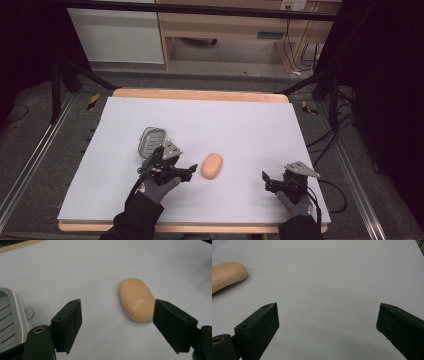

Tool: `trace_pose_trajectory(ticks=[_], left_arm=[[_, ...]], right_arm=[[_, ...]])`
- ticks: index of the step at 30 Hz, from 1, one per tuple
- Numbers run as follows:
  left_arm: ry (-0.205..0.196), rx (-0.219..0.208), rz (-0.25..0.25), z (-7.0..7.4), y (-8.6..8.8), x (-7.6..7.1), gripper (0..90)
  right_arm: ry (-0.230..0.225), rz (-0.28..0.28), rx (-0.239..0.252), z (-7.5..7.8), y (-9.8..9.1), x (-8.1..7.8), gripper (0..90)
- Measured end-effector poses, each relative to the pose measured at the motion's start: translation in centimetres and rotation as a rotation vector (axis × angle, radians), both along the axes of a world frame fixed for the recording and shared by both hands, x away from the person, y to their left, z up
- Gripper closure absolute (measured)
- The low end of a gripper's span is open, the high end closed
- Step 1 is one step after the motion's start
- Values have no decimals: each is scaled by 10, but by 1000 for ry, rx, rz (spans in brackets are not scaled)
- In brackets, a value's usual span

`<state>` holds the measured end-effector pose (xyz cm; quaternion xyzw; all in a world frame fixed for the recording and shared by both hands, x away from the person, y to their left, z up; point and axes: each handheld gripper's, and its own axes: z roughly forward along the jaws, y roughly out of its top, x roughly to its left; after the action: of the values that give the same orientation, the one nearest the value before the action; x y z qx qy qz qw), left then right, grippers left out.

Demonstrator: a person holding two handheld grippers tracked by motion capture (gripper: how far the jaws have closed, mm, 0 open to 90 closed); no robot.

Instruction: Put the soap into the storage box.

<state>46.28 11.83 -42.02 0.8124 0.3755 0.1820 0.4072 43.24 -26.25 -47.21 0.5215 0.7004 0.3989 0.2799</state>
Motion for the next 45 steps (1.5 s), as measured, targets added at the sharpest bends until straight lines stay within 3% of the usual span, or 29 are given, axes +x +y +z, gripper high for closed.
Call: trace_pose_trajectory(ticks=[24,45], left_arm=[[33,32,-27,-13,-29,15,226],[45,85,-63,-22,-60,23,220]], right_arm=[[17,14,4,-1,0,2,49],[22,13,7,-1,1,2,49]])
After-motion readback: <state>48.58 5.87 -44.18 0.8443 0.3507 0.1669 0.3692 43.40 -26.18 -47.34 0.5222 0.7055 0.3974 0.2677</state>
